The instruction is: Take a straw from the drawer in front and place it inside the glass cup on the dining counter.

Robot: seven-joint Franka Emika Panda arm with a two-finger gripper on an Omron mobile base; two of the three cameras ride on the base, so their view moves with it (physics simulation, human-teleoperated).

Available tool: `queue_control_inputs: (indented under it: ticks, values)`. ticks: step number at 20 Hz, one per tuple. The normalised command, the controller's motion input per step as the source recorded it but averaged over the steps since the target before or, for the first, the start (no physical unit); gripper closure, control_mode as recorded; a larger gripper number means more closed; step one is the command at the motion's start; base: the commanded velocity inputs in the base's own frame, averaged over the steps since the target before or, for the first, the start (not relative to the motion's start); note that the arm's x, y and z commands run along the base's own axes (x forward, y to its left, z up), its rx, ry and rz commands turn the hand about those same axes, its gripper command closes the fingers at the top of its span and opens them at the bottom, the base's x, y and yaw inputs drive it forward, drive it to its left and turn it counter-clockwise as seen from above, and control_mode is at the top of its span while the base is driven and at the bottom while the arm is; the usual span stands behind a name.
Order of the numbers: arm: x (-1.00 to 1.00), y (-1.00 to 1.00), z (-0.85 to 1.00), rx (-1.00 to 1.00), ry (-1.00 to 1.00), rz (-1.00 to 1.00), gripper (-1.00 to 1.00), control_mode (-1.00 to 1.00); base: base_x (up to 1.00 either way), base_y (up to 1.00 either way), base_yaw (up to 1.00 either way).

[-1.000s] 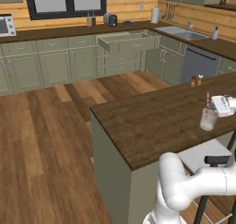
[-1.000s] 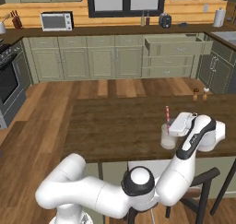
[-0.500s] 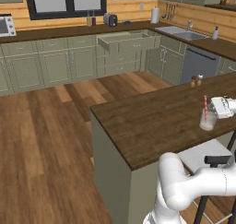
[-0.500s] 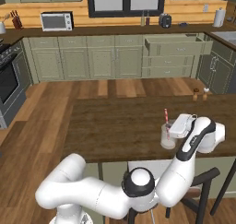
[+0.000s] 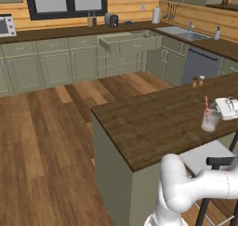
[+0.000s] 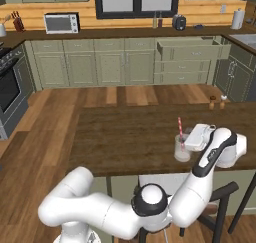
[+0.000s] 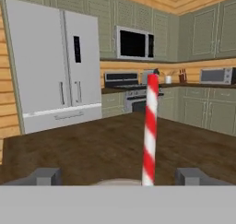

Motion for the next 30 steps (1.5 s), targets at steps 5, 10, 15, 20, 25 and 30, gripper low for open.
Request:
queue_control_inputs:
  ticks: [5, 10, 15, 20, 25, 30]
  values:
    - [-0.17, 0.00, 0.56, 0.01, 0.00, 0.00, -1.00, -1.00, 0.00, 0.00, 0.00]
    - [-0.01, 0.04, 0.60, 0.00, 0.00, -0.07, -1.00, -1.00, 0.00, 0.00, 0.00]
    - [-0.01, 0.18, 0.31, 0.00, 0.00, -0.14, -1.00, -1.00, 0.00, 0.00, 0.00]
    - [-0.08, 0.30, 0.34, -0.03, 0.00, -0.14, -1.00, -1.00, 0.00, 0.00, 0.00]
    - [-0.05, 0.40, 0.20, -0.03, 0.03, -0.09, -1.00, -1.00, 0.00, 0.00, 0.00]
    - [0.00, 0.40, 0.00, -0.05, 0.09, -0.05, -1.00, -1.00, 0.00, 0.00, 0.00]
